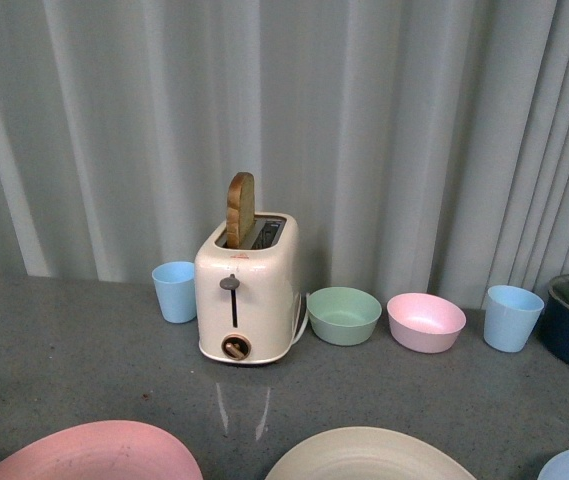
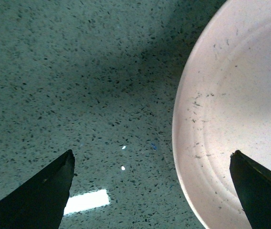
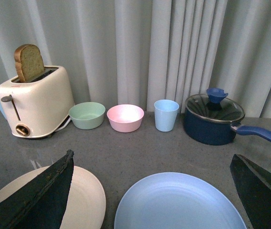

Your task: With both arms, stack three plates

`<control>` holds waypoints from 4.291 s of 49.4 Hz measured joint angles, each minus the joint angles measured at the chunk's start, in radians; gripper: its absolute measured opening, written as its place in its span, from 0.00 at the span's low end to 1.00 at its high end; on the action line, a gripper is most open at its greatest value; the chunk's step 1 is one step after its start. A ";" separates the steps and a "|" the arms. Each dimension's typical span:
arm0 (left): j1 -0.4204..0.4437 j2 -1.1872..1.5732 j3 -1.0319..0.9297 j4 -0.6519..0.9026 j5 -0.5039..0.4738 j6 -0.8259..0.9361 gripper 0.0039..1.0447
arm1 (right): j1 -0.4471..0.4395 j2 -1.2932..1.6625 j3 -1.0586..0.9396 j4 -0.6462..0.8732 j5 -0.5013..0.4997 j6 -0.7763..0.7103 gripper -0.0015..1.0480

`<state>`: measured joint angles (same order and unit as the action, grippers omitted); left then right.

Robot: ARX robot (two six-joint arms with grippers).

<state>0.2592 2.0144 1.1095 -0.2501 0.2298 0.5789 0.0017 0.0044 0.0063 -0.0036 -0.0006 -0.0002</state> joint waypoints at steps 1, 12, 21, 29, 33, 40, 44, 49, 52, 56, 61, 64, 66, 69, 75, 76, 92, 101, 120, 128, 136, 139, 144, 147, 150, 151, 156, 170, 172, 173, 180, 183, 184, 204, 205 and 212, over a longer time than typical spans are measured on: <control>0.000 0.002 -0.003 0.006 -0.001 -0.001 0.94 | 0.000 0.000 0.000 0.000 0.000 0.000 0.93; -0.013 0.013 -0.027 0.042 -0.014 -0.007 0.94 | 0.000 0.000 0.000 0.000 0.000 0.000 0.93; -0.030 0.027 -0.042 0.072 -0.030 -0.013 0.94 | 0.000 0.000 0.000 0.000 0.000 0.000 0.93; -0.051 0.049 -0.045 0.109 -0.046 -0.038 0.94 | 0.000 0.000 0.000 0.000 0.000 0.000 0.93; -0.058 0.056 -0.048 0.123 -0.063 -0.042 0.94 | 0.000 0.000 0.000 0.000 0.000 0.000 0.93; -0.069 0.067 -0.057 0.141 -0.076 -0.048 0.94 | 0.000 0.000 0.000 0.000 0.000 0.000 0.93; -0.073 0.076 -0.063 0.150 -0.089 -0.048 0.94 | 0.000 0.000 0.000 0.000 0.000 0.000 0.93; -0.075 0.083 -0.063 0.158 -0.100 -0.049 0.78 | 0.000 0.000 0.000 0.000 0.000 0.000 0.93; -0.076 0.084 -0.063 0.158 -0.101 -0.049 0.66 | 0.000 0.000 0.000 0.000 0.000 0.000 0.93; -0.076 0.084 -0.063 0.158 -0.105 -0.048 0.52 | 0.000 0.000 0.000 0.000 0.000 0.000 0.93; -0.075 0.084 -0.063 0.158 -0.106 -0.048 0.36 | 0.000 0.000 0.000 0.000 0.000 0.000 0.93; -0.075 0.084 -0.063 0.158 -0.107 -0.048 0.28 | 0.000 0.000 0.000 0.000 0.000 0.000 0.93; -0.075 0.084 -0.063 0.158 -0.108 -0.048 0.23 | 0.000 0.000 0.000 0.000 0.000 0.000 0.93; -0.075 0.084 -0.062 0.158 -0.101 -0.050 0.15 | 0.000 0.000 0.000 0.000 0.000 0.000 0.93; -0.075 0.082 -0.053 0.156 -0.084 -0.064 0.04 | 0.000 0.000 0.000 0.000 0.000 0.000 0.93; -0.075 0.082 -0.053 0.156 -0.083 -0.064 0.04 | 0.000 0.000 0.000 0.000 0.000 0.000 0.93; -0.076 0.071 -0.033 0.110 -0.073 -0.066 0.04 | 0.000 0.000 0.000 0.000 0.000 0.000 0.93; -0.065 0.043 0.016 0.019 -0.026 -0.074 0.04 | 0.000 0.000 0.000 0.000 0.000 0.000 0.93; -0.045 -0.040 0.227 -0.271 0.103 -0.196 0.03 | 0.000 0.000 0.000 0.000 0.000 0.000 0.93; -0.140 -0.124 0.277 -0.335 0.186 -0.323 0.03 | 0.000 0.000 0.000 0.000 0.000 0.000 0.93; -0.266 -0.157 0.274 -0.331 0.209 -0.423 0.03 | 0.000 0.000 0.000 0.000 0.000 0.000 0.93; -0.301 -0.157 0.266 -0.321 0.205 -0.442 0.03 | 0.000 0.000 0.000 0.000 0.000 0.000 0.93; -0.370 -0.156 0.249 -0.300 0.174 -0.473 0.03 | 0.000 0.000 0.000 0.000 0.000 0.000 0.93; -0.411 -0.153 0.244 -0.284 0.162 -0.489 0.03 | 0.000 0.000 0.000 0.000 0.000 0.000 0.93; -0.460 -0.141 0.240 -0.259 0.143 -0.507 0.03 | 0.000 0.000 0.000 0.000 0.000 0.000 0.93; -0.477 -0.134 0.238 -0.249 0.135 -0.513 0.03 | 0.000 0.000 0.000 0.000 0.000 0.000 0.93; -0.526 -0.104 0.230 -0.219 0.114 -0.531 0.03 | 0.000 0.000 0.000 0.000 0.000 0.000 0.93; -0.603 0.012 0.218 -0.102 0.035 -0.566 0.03 | 0.000 0.000 0.000 0.000 0.000 0.000 0.93; -0.608 0.026 0.222 -0.100 0.032 -0.569 0.03 | 0.000 0.000 0.000 0.000 0.000 0.000 0.93; -0.610 0.034 0.225 -0.100 0.031 -0.570 0.03 | 0.000 0.000 0.000 0.000 0.000 0.000 0.93; -0.628 0.074 0.256 -0.101 0.023 -0.580 0.03 | 0.000 0.000 0.000 0.000 0.000 0.000 0.93; -0.633 0.085 0.268 -0.101 0.023 -0.584 0.03 | 0.000 0.000 0.000 0.000 0.000 0.000 0.93; -0.636 0.088 0.273 -0.101 0.022 -0.585 0.03 | 0.000 0.000 0.000 0.000 0.000 0.000 0.93; -0.653 0.130 0.302 -0.094 0.003 -0.591 0.03 | 0.000 0.000 0.000 0.000 0.000 0.000 0.93; -0.653 0.132 0.302 -0.092 0.001 -0.591 0.03 | 0.000 0.000 0.000 0.000 0.000 0.000 0.93; -0.654 0.137 0.302 -0.085 -0.011 -0.592 0.05 | 0.000 0.000 0.000 0.000 0.000 0.000 0.93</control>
<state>-0.3946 2.1509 1.4113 -0.3355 0.2192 -0.0135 0.0017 0.0044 0.0063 -0.0036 -0.0006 -0.0006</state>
